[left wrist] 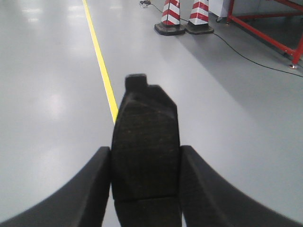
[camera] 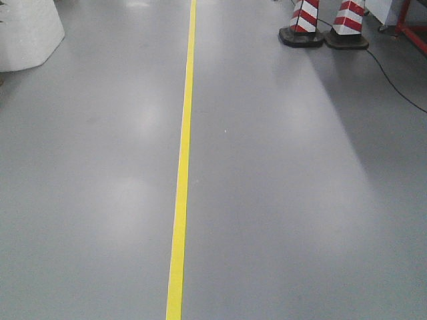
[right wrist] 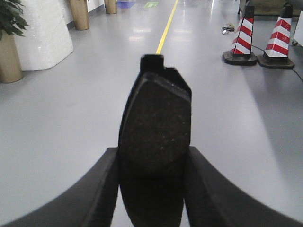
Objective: Move and align brake pads A on conveyor
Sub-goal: 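Drive along the yellow floor line past the striped cones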
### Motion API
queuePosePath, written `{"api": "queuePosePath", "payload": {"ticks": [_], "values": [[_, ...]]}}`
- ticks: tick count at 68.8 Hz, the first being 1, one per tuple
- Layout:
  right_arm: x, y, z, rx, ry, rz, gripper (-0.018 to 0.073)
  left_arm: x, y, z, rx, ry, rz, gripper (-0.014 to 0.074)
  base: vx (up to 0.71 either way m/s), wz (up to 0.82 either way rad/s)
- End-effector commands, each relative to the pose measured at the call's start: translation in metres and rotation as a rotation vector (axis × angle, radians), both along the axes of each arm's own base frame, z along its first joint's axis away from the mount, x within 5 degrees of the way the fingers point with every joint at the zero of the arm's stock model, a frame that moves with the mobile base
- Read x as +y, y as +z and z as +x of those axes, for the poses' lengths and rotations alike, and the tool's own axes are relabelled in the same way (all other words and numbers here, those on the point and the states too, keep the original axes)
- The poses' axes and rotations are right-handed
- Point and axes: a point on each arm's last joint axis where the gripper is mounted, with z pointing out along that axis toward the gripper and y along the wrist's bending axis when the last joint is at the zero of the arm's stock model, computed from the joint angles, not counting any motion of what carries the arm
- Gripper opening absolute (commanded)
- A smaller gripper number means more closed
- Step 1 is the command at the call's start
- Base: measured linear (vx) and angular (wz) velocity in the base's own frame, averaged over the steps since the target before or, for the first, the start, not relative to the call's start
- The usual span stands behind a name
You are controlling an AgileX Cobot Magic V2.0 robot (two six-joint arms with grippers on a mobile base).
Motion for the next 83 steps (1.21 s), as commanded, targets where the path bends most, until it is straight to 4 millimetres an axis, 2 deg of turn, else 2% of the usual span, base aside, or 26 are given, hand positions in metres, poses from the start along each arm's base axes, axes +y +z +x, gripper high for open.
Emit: {"api": "queuePosePath", "payload": {"ticks": [1, 83], "values": [[-0.0001, 0.0167, 0.001, -0.112, -0.005, 0.007, -0.0002, -0.0016, 0.015, 0.0016, -0.104, -0.017, -0.028, -0.0006, 0.79, -0.01], [-0.0001, 0.0167, 0.001, -0.112, -0.005, 0.007, -0.0002, -0.0016, 0.0151, 0.0016, -0.105, -0.017, -0.028, -0.0006, 0.83, -0.03]]}}
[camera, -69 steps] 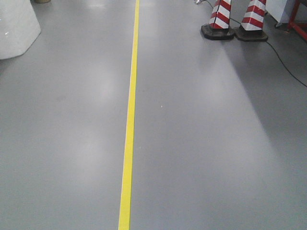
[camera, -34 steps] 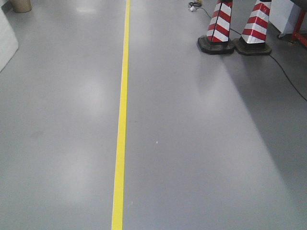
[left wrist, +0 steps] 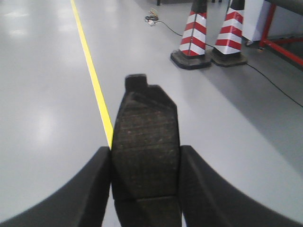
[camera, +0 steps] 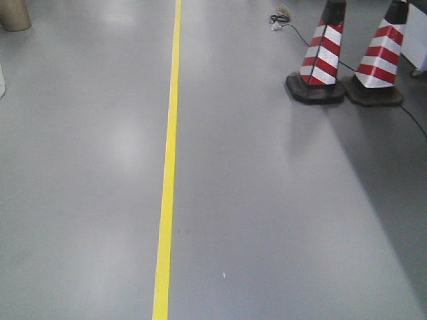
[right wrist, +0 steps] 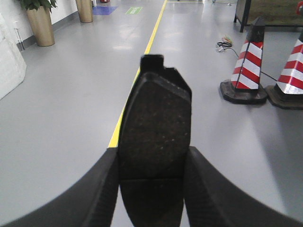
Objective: Move and align brake pads A on conveyor
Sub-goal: 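Drive along the yellow floor line past the striped cones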
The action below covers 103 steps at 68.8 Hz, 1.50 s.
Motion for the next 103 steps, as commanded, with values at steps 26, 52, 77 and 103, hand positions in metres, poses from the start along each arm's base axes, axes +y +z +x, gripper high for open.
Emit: {"api": "queuePosePath", "payload": {"ticks": [26, 52, 77, 103], "values": [[-0.0001, 0.0166, 0.001, -0.111, -0.005, 0.007, -0.0002, -0.0016, 0.015, 0.0016, -0.103, -0.016, -0.028, -0.0006, 0.85, 0.08], [-0.0001, 0.0166, 0.001, -0.111, -0.005, 0.007, -0.0002, -0.0016, 0.015, 0.0016, -0.104, -0.017, -0.028, -0.0006, 0.82, -0.05], [-0.0001, 0.0166, 0.001, -0.111, -0.005, 0.007, -0.0002, -0.0016, 0.015, 0.0016, -0.104, -0.017, -0.028, -0.0006, 0.76, -0.04], [-0.0001, 0.0166, 0.001, -0.111, -0.005, 0.007, -0.0002, -0.0016, 0.015, 0.0016, -0.104, -0.017, -0.028, -0.0006, 0.69, -0.01]]}}
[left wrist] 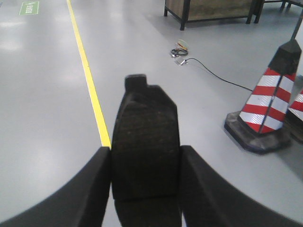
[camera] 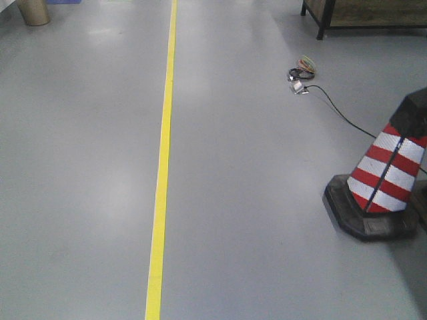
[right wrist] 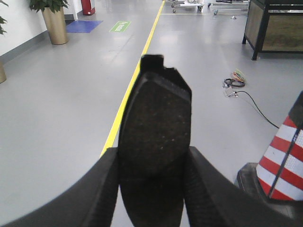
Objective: Move and align brake pads A on conveyor
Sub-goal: 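Drive along the yellow floor line past the striped cones, then turn the base toward the black conveyor belt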
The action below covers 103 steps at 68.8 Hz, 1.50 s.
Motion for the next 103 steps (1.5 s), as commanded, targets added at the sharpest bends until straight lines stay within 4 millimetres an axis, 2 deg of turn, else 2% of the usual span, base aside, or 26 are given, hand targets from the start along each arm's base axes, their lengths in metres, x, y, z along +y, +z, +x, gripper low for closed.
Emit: {"api": "queuePosePath", "payload": {"ticks": [1, 53, 103], "values": [[-0.0002, 0.0168, 0.001, -0.112, -0.005, 0.007, -0.0002, -0.0016, 0.015, 0.0016, -0.104, -0.017, -0.028, -0.0006, 0.65, -0.04], [-0.0002, 0.0168, 0.001, -0.112, -0.005, 0.007, -0.0002, -0.0016, 0.015, 0.0016, -0.104, -0.017, -0.028, -0.0006, 0.52, -0.12], [-0.0002, 0.0168, 0.001, -0.112, -0.005, 0.007, -0.0002, -0.0015, 0.015, 0.0016, -0.104, -0.016, -0.027, -0.0006, 0.27, -0.89]]}}
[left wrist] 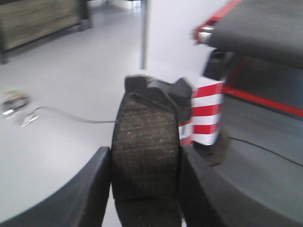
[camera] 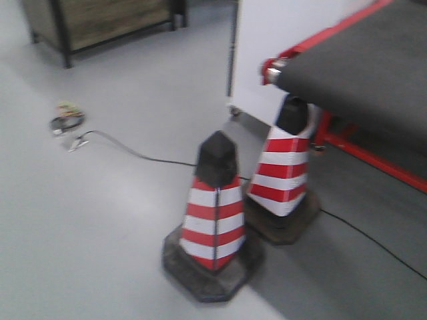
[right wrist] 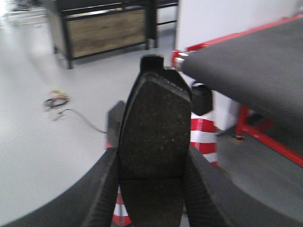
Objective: Move and align brake pads A on conveyor
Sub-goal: 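Turn the base toward the black conveyor belt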
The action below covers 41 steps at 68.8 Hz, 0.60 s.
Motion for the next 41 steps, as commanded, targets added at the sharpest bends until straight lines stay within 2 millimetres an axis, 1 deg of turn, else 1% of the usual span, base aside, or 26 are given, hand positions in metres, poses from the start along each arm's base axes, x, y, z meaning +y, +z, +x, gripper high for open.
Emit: {"api": "queuePosePath", "payload": {"ticks": [1, 23, 41], "values": [[-0.0002, 0.0168, 0.001, -0.112, -0.005, 0.007, -0.0002, -0.0017, 0.015, 0.0015, -0.103, -0.018, -0.03, -0.0006, 0.23, -0.87], [-0.0002, 0.0168, 0.001, -0.112, -0.005, 0.007, -0.0002, -0.0018, 0.015, 0.0015, -0.103, -0.019, -0.03, -0.0006, 0.2, -0.82], [-0.0002, 0.0168, 0.001, -0.112, -0.005, 0.007, -0.0002, -0.0018, 0.015, 0.0015, -0.103, -0.019, -0.03, -0.0006, 0.13, -0.81]]}}
